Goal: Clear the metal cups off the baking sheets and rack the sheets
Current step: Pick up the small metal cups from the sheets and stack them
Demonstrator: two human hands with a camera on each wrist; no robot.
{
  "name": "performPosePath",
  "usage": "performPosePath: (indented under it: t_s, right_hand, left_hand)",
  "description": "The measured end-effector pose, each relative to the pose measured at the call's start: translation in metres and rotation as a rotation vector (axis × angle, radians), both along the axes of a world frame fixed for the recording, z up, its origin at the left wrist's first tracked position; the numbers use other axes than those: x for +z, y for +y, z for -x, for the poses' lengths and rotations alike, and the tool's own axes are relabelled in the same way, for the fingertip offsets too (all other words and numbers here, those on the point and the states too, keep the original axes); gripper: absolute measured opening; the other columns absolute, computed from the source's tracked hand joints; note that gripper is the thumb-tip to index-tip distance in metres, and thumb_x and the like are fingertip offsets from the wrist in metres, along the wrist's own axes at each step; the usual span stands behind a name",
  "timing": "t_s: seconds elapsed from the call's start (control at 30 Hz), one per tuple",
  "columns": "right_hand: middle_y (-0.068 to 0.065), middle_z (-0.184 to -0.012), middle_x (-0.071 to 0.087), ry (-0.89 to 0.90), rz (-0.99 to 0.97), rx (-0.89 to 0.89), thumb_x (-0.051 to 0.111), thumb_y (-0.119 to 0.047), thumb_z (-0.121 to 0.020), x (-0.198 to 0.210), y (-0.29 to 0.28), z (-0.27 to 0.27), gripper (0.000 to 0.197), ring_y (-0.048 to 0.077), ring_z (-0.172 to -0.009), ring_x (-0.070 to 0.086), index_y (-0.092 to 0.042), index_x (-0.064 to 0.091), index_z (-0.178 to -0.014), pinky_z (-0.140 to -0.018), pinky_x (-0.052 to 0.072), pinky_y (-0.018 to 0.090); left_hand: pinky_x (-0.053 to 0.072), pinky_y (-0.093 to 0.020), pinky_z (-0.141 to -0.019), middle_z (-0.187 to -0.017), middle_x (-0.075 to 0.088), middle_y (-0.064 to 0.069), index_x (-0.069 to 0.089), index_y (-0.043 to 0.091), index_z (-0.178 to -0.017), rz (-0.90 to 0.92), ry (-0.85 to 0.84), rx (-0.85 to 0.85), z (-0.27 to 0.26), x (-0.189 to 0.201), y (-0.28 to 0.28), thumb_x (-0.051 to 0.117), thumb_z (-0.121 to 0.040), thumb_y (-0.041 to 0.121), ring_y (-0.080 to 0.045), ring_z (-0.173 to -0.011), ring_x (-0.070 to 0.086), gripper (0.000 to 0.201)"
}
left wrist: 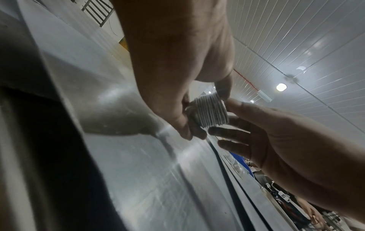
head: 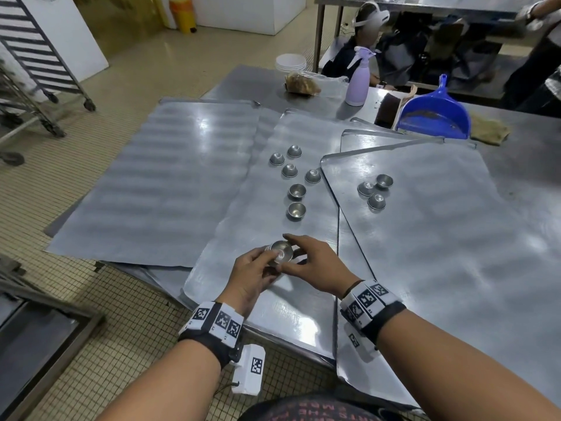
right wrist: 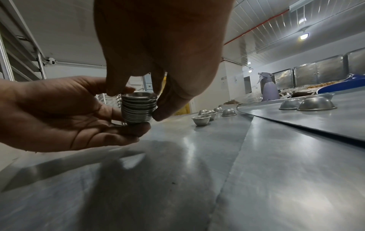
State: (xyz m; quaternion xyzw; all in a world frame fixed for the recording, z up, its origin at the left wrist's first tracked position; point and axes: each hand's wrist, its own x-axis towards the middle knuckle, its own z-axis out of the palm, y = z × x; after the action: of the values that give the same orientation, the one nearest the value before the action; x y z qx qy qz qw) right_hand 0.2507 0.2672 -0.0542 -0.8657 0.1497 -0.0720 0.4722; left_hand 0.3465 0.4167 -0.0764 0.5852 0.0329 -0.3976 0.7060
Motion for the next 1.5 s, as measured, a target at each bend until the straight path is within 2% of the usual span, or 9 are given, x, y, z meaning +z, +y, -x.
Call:
performPosePath:
  t_s: [0.13,0.4,0.57,0.8,1.07,1.13,1.23,1.37,1.5]
  right_hand:
    - [-0.004,-0.131,0.060,0.033,-0.028,-0.034,0.080,-0.044,-0.080,0.000,-0.006,0.004,0.075,0.006,-0.105,0.064,-0.022,0.049,-0.145,-0.087,0.055,0.023]
    - [-0.010,-0.126,0.063,0.080,-0.015,-0.139,0.075,-0.050,-0.082,0.000,-0.011,0.010,0.067,-0.001,-0.100,0.064,-0.025,0.053,-0.141,-0.079,0.045,0.010]
    - [-0.011,-0.123,0.064,0.096,-0.026,-0.197,0.072,-0.050,-0.085,0.001,-0.013,0.018,0.060,0.001,-0.099,0.064,-0.026,0.056,-0.138,-0.082,0.049,0.018]
    - [-0.009,-0.117,0.068,0.106,-0.035,-0.236,0.071,-0.045,-0.087,0.002,-0.027,0.016,0.047,0.002,-0.094,0.065,-0.024,0.063,-0.129,-0.085,0.052,0.023]
    - [-0.008,-0.108,0.071,0.088,-0.031,-0.251,0.072,-0.042,-0.086,0.002,-0.071,0.005,0.037,0.004,-0.089,0.066,-0.023,0.068,-0.118,-0.090,0.053,0.031]
    - [-0.006,-0.106,0.072,0.074,-0.032,-0.285,0.072,-0.040,-0.086,0.000,-0.088,0.003,0.035,0.006,-0.087,0.067,-0.021,0.070,-0.115,-0.090,0.053,0.032]
    - [-0.003,-0.108,0.072,0.072,0.060,-0.354,0.069,-0.039,-0.087,0.001,-0.122,-0.002,0.033,0.012,-0.088,0.067,-0.018,0.070,-0.113,-0.087,0.051,0.030]
    - [0.006,-0.115,0.067,0.096,0.188,-0.493,0.067,-0.037,-0.086,0.001,-0.171,-0.004,0.034,0.027,-0.101,0.063,-0.017,0.068,-0.114,-0.086,0.049,0.035]
    - [0.015,-0.127,0.057,0.299,0.279,-0.525,0.062,-0.037,-0.082,-0.007,-0.208,-0.006,0.049,0.039,-0.114,0.054,-0.022,0.059,-0.128,-0.089,0.049,0.042]
  left_hand:
    - [0.064,-0.043,-0.082,-0.111,0.073,-0.023,0.069,0.007,-0.111,-0.149,-0.089,0.030,-0.011,-0.002,0.000,0.077,-0.087,0.015,-0.036,-0.103,0.074,0.026]
    - [0.056,-0.031,-0.061,-0.088,0.076,-0.022,0.072,0.002,-0.102,-0.266,-0.284,-0.136,-0.019,0.004,-0.001,0.074,-0.092,0.022,-0.024,-0.065,0.072,0.022]
    - [0.054,-0.032,-0.062,-0.092,0.077,-0.018,0.074,0.008,-0.103,-0.322,-0.332,-0.209,-0.026,0.003,0.000,0.080,-0.072,0.039,-0.035,-0.074,0.077,0.045]
    - [0.055,-0.035,-0.060,-0.095,0.074,-0.023,0.072,0.006,-0.105,-0.405,-0.352,-0.212,-0.033,0.007,0.002,0.075,-0.089,0.021,-0.030,-0.059,0.069,0.022]
    - [0.055,-0.040,-0.062,-0.090,0.069,-0.028,0.073,0.000,-0.095,-0.504,-0.329,-0.218,-0.034,0.032,0.003,0.070,-0.094,0.013,-0.034,-0.059,0.064,0.013]
    - [0.059,-0.044,-0.067,-0.088,0.073,-0.022,0.075,0.004,-0.092,-0.574,-0.378,-0.216,-0.037,0.040,0.003,0.071,-0.093,0.017,-0.037,-0.065,0.068,0.013]
    - [0.061,-0.042,-0.076,-0.082,0.077,-0.003,0.077,0.018,-0.085,-0.739,-0.611,-0.218,-0.050,0.051,-0.003,0.073,-0.090,0.030,-0.025,-0.069,0.073,0.013]
    - [0.059,-0.036,-0.086,-0.090,0.076,0.003,0.075,0.022,-0.101,-0.796,-0.785,-0.336,-0.066,0.061,-0.035,0.072,-0.080,0.045,-0.019,-0.086,0.074,0.031]
    - [0.056,-0.038,-0.093,-0.107,0.072,0.000,0.067,0.021,-0.125,-0.778,-0.899,-0.576,-0.079,0.059,-0.082,0.072,-0.086,0.040,-0.020,-0.094,0.070,0.043]
